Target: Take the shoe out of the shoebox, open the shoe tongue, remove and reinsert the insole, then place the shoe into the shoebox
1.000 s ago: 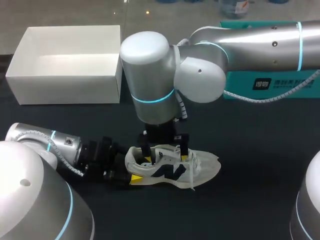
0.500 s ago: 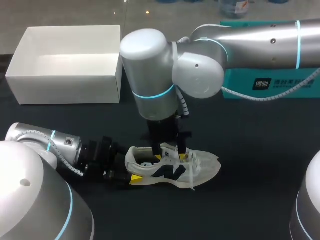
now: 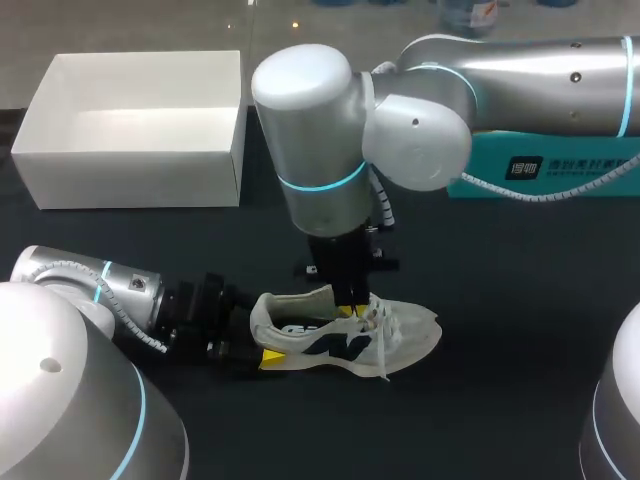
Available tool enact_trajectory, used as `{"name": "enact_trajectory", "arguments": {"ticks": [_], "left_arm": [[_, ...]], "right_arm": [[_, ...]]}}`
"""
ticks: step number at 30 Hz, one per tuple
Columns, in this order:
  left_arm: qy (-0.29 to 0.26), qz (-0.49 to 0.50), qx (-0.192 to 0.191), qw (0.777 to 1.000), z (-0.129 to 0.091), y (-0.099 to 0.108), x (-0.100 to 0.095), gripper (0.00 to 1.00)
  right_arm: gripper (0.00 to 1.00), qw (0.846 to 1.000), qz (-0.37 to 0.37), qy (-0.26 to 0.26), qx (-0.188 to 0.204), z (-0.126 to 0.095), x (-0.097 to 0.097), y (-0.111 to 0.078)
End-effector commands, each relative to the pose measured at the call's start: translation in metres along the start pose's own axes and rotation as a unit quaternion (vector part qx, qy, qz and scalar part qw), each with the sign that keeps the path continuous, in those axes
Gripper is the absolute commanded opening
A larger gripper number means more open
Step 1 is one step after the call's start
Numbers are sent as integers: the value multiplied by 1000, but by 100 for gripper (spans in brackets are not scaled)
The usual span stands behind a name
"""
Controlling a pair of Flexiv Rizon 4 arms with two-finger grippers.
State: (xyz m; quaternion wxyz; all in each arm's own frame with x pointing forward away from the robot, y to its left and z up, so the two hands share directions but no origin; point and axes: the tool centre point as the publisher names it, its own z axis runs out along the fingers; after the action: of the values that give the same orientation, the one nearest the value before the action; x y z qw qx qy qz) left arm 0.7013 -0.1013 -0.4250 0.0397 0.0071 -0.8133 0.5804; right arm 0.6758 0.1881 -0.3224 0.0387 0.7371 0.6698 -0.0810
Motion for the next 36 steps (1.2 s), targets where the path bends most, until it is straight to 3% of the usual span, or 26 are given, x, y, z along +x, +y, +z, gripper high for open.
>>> {"name": "enact_trajectory", "arguments": {"ticks": [1, 11, 19, 28, 29, 30, 32, 36], "left_arm": [[0, 0, -1, 1000, 2, 1, 0, 0], [0, 0, -1, 1000, 2, 1, 0, 0], [0, 0, -1, 1000, 2, 1, 0, 0], [0, 0, -1, 1000, 2, 1, 0, 0], [0, 0, -1, 1000, 2, 1, 0, 0], [0, 0, -1, 1000, 2, 1, 0, 0], [0, 0, -1, 1000, 2, 1, 0, 0], [0, 0, -1, 1000, 2, 1, 0, 0]], "right_arm": [[0, 980, 196, 24, -11, 1, -26, -10], [0, 968, 246, 46, 6, 25, -77, -17], [0, 966, 249, 63, 19, 53, -87, -9], [2, 964, 252, 74, 34, 78, -83, -4], [27, 964, 251, 76, 34, 77, -81, -4], [35, 964, 251, 77, 34, 77, -81, -5], [48, 964, 251, 78, 33, 77, -81, -5], [60, 965, 250, 76, 24, 67, -78, -5]]}}
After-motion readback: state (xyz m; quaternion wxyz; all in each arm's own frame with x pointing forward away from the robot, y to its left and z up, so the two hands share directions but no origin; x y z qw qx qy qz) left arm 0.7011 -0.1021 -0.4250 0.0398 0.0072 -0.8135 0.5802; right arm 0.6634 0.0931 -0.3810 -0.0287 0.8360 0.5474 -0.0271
